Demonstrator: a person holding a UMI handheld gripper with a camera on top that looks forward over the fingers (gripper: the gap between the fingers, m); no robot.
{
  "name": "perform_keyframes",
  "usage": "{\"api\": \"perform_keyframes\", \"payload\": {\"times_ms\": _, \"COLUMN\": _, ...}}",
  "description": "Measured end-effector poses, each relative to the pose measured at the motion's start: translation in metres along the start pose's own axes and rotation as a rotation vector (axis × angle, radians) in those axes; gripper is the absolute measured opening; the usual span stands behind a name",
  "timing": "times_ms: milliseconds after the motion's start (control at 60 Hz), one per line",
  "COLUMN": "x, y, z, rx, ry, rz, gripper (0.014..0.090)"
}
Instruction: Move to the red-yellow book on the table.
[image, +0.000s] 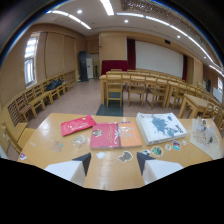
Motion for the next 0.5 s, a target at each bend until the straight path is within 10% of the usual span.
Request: {"api": "perform_keyframes", "payload": {"times_ms": 500, "x": 0.009, "y": -0.004, "z": 0.156, "rx": -0.049, "ry": 0.03, "rz": 0.032, "gripper": 0.086}}
